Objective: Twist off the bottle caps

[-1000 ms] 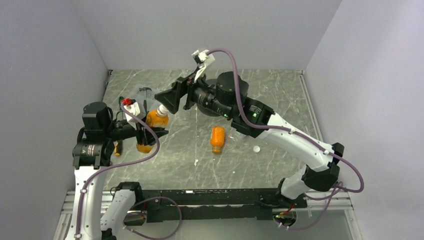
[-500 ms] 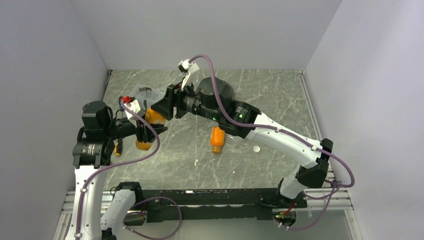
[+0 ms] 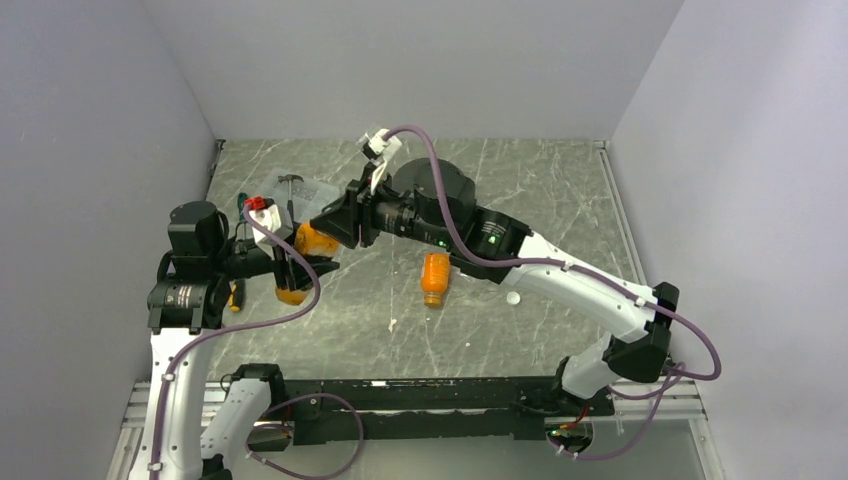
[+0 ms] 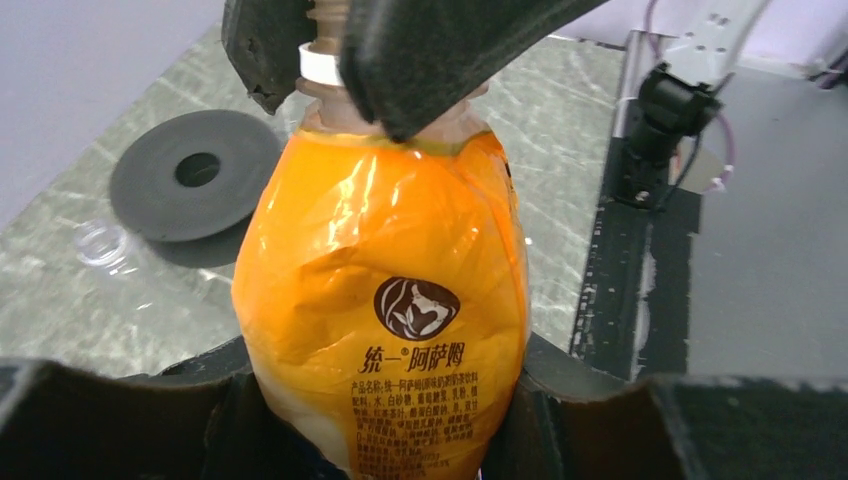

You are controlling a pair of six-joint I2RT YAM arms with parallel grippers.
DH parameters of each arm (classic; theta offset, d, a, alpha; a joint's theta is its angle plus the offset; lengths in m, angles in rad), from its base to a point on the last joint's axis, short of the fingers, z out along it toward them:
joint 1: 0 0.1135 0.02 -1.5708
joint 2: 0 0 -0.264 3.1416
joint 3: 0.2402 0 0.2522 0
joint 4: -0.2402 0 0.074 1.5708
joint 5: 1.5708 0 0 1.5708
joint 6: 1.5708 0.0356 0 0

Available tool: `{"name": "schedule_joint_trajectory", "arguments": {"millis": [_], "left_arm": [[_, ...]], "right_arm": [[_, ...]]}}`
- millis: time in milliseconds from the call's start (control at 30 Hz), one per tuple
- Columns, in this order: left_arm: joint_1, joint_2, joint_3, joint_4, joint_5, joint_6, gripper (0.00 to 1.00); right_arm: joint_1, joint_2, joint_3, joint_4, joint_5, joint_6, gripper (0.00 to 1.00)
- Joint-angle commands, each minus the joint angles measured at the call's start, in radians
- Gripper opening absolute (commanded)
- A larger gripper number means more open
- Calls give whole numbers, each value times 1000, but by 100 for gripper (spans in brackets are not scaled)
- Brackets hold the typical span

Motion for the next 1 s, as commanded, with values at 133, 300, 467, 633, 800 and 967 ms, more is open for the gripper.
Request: {"name": "schedule_joint_trajectory", "arguments": {"millis": [133,300,467,633,800,967], "left_arm": [[7,24,37,-155,171,73,12],[7,41,41,-220,182,143,12],[7,35,21,-177,173,118,11],[7,15,11,-154,165,119,11],[7,10,-4,-154,170,124,11],[7,4,-13,-129,167,100,11]], "right_arm": [[-165,-175,-113,259,-411,-60,29],[-225,-243,-189,217,-390,-61,29],[-236,-307,-281,27,-103,-87,28],[-242,-420,-614,-124,314,-2,25],[-243,-534,-946,-145,469,177,23],[-241,-586,-1131,-88,518,268,24]]}}
